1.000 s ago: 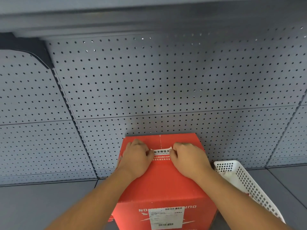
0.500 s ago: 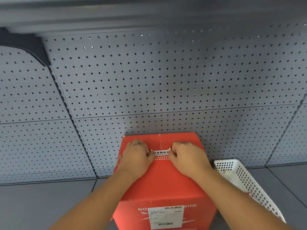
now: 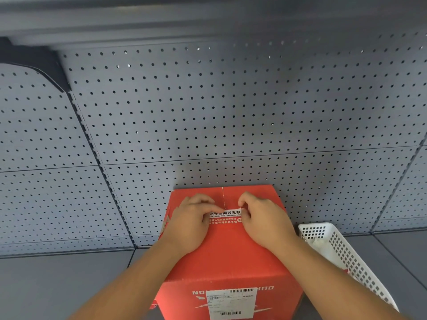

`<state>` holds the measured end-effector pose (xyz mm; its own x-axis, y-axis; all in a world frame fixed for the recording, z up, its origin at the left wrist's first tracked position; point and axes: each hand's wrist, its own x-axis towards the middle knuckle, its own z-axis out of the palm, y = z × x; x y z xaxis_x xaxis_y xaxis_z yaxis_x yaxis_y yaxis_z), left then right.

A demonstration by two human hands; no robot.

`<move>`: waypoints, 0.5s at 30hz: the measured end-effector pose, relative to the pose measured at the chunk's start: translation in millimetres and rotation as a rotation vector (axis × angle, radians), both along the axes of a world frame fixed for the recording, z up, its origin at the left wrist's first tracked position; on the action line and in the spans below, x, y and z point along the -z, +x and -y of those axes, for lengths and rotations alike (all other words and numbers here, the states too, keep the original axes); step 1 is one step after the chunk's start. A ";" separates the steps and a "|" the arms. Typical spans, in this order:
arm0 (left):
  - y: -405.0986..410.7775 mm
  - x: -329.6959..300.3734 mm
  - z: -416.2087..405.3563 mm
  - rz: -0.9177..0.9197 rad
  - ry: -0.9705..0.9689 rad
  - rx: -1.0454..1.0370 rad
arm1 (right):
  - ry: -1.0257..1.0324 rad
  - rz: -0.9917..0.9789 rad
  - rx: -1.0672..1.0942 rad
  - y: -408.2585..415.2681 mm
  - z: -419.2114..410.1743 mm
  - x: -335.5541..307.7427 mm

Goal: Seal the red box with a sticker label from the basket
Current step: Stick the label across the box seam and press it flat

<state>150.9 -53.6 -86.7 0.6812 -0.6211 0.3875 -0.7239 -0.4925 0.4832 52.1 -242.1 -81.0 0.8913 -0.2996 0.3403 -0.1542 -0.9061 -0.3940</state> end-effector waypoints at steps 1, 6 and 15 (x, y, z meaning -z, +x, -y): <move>-1.2 -1.2 0.5 0.017 0.026 0.027 | -0.006 0.031 -0.014 -0.8 -0.6 -0.7; -7.5 -4.9 0.7 0.033 0.070 0.108 | -0.147 0.084 -0.193 -7.0 -4.1 -6.4; -19.1 -6.4 -2.6 0.088 0.257 0.180 | -0.204 -0.139 -0.205 -20.9 2.8 -4.7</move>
